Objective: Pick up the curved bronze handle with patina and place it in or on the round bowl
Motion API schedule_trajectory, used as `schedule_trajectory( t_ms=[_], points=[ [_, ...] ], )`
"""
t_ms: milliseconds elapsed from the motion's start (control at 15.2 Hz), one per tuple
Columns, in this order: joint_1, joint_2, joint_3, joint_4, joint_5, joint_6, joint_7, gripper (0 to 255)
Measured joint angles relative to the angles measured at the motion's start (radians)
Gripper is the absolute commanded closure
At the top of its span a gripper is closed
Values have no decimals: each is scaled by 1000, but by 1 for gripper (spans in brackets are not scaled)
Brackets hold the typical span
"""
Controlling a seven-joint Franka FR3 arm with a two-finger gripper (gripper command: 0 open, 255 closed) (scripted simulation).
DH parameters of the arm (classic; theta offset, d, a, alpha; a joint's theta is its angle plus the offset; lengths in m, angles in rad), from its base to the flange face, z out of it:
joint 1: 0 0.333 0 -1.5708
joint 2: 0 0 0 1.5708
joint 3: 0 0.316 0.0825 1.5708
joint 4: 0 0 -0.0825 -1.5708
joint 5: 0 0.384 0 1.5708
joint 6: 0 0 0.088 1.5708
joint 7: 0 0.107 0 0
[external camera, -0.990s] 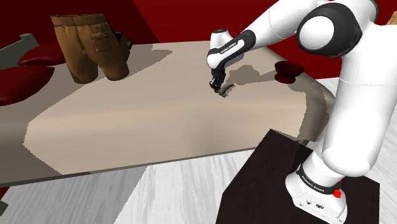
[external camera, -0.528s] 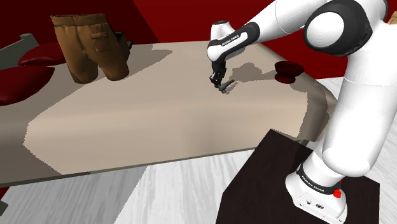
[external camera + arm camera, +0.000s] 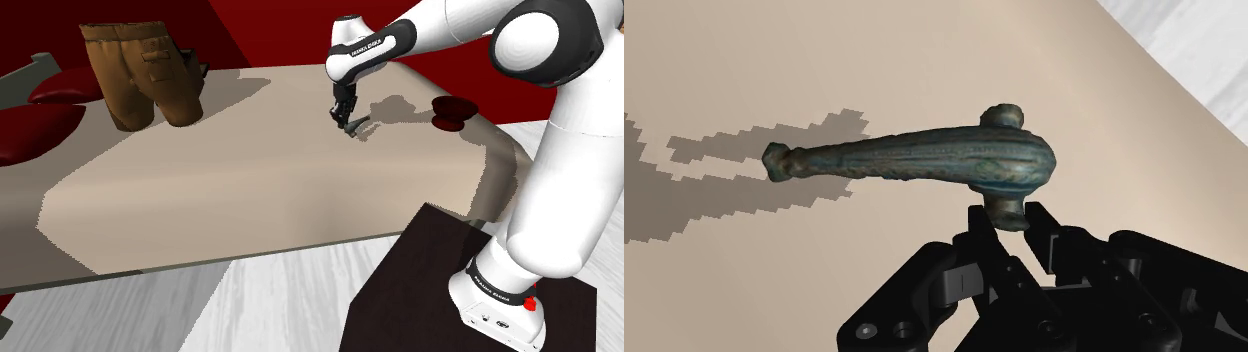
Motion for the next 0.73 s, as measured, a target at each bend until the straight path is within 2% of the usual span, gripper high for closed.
schedule_trajectory(
  t_ms=[726],
  points=[
    [1, -36, -1, 102, -2, -137, -9, 255]
  ],
)
